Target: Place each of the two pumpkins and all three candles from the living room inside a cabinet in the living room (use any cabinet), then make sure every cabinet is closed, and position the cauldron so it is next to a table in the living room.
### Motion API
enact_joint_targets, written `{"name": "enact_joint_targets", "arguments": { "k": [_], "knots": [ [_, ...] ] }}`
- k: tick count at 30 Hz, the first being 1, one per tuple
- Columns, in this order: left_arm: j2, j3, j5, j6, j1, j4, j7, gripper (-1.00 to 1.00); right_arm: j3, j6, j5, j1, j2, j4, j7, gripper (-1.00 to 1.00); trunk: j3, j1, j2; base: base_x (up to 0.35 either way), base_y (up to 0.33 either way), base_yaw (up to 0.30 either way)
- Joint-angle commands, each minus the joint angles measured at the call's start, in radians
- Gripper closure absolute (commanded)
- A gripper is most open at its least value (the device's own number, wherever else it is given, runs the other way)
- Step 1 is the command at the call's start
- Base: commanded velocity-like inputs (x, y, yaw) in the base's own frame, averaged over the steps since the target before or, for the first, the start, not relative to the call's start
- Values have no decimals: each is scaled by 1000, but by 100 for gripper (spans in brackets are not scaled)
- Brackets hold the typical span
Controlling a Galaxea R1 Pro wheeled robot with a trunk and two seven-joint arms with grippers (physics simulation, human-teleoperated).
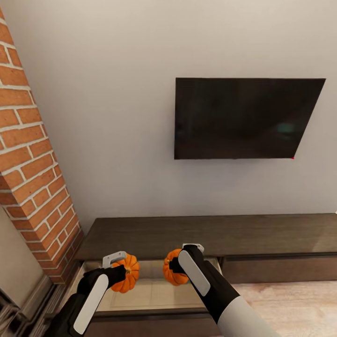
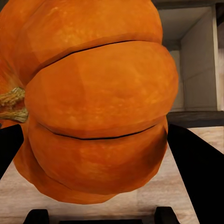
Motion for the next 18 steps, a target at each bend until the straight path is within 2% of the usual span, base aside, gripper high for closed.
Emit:
{"name": "enact_joint_targets", "arguments": {
  "k": [1,7,11,18],
  "knots": [
    [-2,0,-1,0,0,2,1,100,0,-2,0,0,0,3,-3,100,-3,4,-7,0,0,0],
    [-18,-1,-3,0,0,11,-2,100,0,-10,5,-1,0,32,-3,100,-22,27,-49,0,0,0],
    [-35,-23,-8,0,0,29,-1,100,0,-43,8,-2,0,40,-2,100,-34,42,-77,0,0,0],
    [-41,-32,-17,0,0,37,-1,100,0,-51,8,-2,0,42,-1,100,-56,69,-126,0,0,0]
  ]
}}
